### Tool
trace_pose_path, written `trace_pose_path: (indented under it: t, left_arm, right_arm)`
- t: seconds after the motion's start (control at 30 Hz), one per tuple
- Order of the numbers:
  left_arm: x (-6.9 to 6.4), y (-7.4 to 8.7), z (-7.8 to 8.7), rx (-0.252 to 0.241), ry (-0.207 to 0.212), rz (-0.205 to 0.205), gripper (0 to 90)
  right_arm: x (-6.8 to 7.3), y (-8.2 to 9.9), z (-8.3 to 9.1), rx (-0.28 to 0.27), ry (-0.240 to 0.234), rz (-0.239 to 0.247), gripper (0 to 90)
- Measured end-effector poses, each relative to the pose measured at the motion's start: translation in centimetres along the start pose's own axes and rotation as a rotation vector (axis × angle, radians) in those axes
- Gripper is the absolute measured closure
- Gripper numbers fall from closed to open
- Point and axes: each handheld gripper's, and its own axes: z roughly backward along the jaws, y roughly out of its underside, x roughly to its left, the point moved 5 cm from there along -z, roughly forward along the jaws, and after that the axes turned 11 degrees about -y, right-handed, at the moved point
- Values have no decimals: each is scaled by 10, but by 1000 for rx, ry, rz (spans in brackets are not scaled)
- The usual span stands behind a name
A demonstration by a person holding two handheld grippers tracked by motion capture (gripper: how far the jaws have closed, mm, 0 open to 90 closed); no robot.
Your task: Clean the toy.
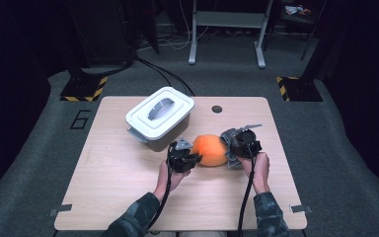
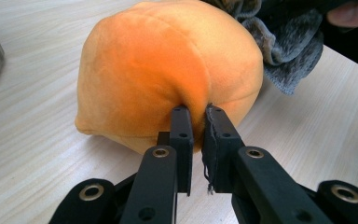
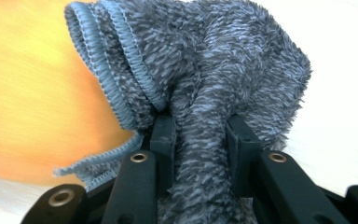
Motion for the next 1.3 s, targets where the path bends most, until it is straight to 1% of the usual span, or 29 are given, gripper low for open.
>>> trace_pose_path:
  t: [0.03, 0.1, 0.17, 0.23, 0.3, 0.33, 0.4, 0.43, 0.47, 0.53, 0.6, 0.63, 0.67, 0.7, 0.73, 0.77, 0.8, 0.83, 0.87, 0.9, 0.93, 1.03, 1.07, 1.1, 1.17, 1.2, 1.3]
  left_arm:
    - [0, 0, 0, -1, 0, 0, 823]
    - [1, 0, 1, 4, -3, -8, 823]
    - [1, 0, 1, 5, -3, -8, 823]
    - [1, 0, 1, 5, 1, -4, 823]
    - [1, 0, 1, 4, 0, -4, 823]
    - [1, 0, 1, 2, 0, 2, 823]
    - [1, 0, 1, -1, -2, 7, 823]
    - [2, 0, 1, 3, -1, 3, 824]
    - [2, 0, 1, 3, -1, 3, 823]
    - [3, 0, 1, 1, 3, 4, 823]
    - [3, 0, 1, 0, 2, 3, 823]
    - [3, 0, 1, 0, 2, 4, 823]
    - [3, 0, 1, -2, -1, 3, 823]
    - [3, 0, 1, -4, -5, 4, 823]
    - [2, 0, 1, 0, 0, 8, 823]
    - [3, 0, 1, -3, -3, 5, 823]
    - [3, 0, 1, -4, -3, 6, 823]
    - [3, 0, 1, -4, -3, 6, 822]
    - [4, 1, 1, 0, -7, 8, 821]
    - [4, 1, 1, 0, -7, 8, 819]
    - [5, 1, 1, 1, -6, 10, 816]
    - [6, 2, 1, -5, -10, 13, 796]
    - [6, 2, 1, -6, -17, 7, 782]
    - [6, 2, 1, -9, -21, 0, 752]
    - [3, 1, 2, -7, -48, -34, 674]
    - [2, 1, 2, -7, -58, -51, 655]
    - [0, 3, 1, 1, -92, -86, 584]
  right_arm:
    - [-6, 5, -5, 13, 2, -4, 686]
    - [-10, 10, -11, 32, 0, -23, 686]
    - [-13, 12, -14, 34, -3, -29, 686]
    - [-17, 17, -21, 50, -8, -41, 688]
    - [-19, 19, -22, 51, -7, -45, 689]
    - [-20, 19, -22, 51, -5, -51, 690]
    - [-20, 17, -17, 46, 5, -41, 691]
    - [-18, 16, -13, 41, 10, -47, 691]
    - [-17, 13, -9, 27, 18, -39, 691]
    - [-13, 7, 3, -9, 23, -10, 692]
    - [-6, -1, 15, -47, 22, 19, 691]
    - [-6, -1, 15, -47, 22, 19, 691]
    - [7, -9, 26, -78, 7, 46, 692]
    - [14, -13, 30, -90, -4, 53, 692]
    - [19, -16, 33, -102, -25, 70, 692]
    - [25, -18, 33, -104, -51, 83, 691]
    - [30, -19, 30, -93, -63, 99, 692]
    - [30, -19, 30, -93, -63, 99, 692]
    - [37, -18, 20, -57, -79, 114, 691]
    - [37, -18, 20, -57, -79, 114, 691]
    - [38, -16, 10, -47, -78, 106, 694]
    - [36, -15, 7, -53, -81, 98, 694]
    - [36, -16, 7, -54, -84, 92, 694]
    - [35, -17, 7, -52, -85, 96, 694]
    - [35, -18, 7, -49, -83, 97, 693]
    - [35, -19, 7, -46, -84, 97, 693]
    - [36, -21, 6, -43, -77, 99, 693]
